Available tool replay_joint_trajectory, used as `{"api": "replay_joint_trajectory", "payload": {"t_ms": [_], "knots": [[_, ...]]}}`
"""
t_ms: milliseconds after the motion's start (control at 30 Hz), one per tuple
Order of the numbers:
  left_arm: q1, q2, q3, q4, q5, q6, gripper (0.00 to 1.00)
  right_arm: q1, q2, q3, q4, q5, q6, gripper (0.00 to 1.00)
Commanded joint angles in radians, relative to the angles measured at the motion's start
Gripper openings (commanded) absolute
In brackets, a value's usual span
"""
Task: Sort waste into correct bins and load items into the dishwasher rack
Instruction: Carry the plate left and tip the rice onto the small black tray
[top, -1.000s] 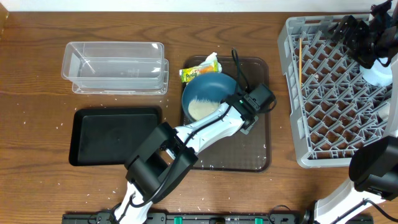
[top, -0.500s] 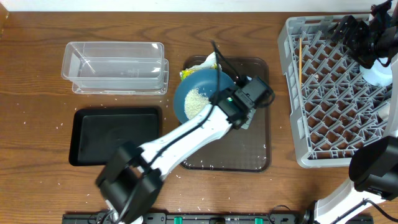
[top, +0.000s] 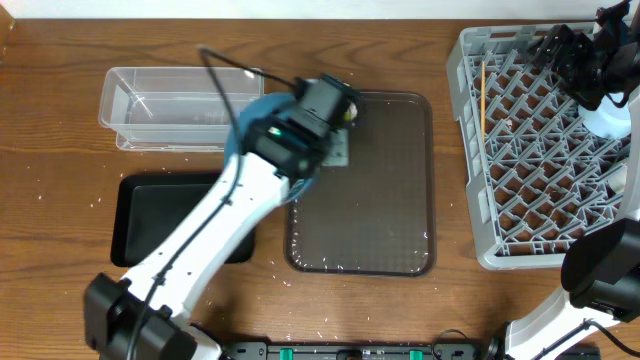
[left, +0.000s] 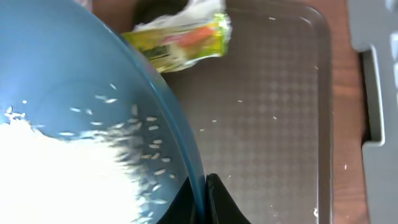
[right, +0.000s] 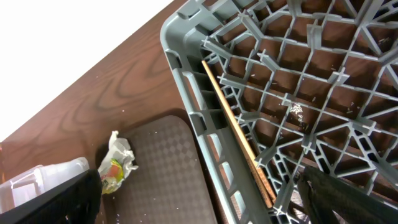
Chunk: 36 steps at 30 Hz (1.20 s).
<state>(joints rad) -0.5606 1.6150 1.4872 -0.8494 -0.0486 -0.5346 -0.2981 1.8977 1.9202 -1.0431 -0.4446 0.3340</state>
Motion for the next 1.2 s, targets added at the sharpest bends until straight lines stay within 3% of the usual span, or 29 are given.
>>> {"api": "replay_joint_trajectory", "payload": {"t_ms": [0, 233, 467, 900, 1167], "knots": [[0.084, -0.021, 0.001, -0.030, 0.072, -0.095, 0.06, 0.004, 0.006, -0.002, 0.000, 0.000, 0.010, 0.99], [0.252, -0.022, 0.001, -0.130, 0.076, -0.248, 0.06, 0.004, 0.006, -0.002, 0.000, 0.000, 0.010, 0.99], [0.389, -0.022, 0.000, -0.142, 0.248, -0.244, 0.06, 0.004, 0.006, -0.002, 0.000, 0.000, 0.010, 0.99], [0.628, -0.022, -0.010, -0.179, 0.771, 0.006, 0.06, 0.004, 0.006, -0.002, 0.000, 0.000, 0.010, 0.99], [0.760, -0.022, -0.061, -0.204, 0.983, 0.103, 0.06, 0.004, 0.006, -0.002, -0.001, 0.000, 0.010, 0.99]]}}
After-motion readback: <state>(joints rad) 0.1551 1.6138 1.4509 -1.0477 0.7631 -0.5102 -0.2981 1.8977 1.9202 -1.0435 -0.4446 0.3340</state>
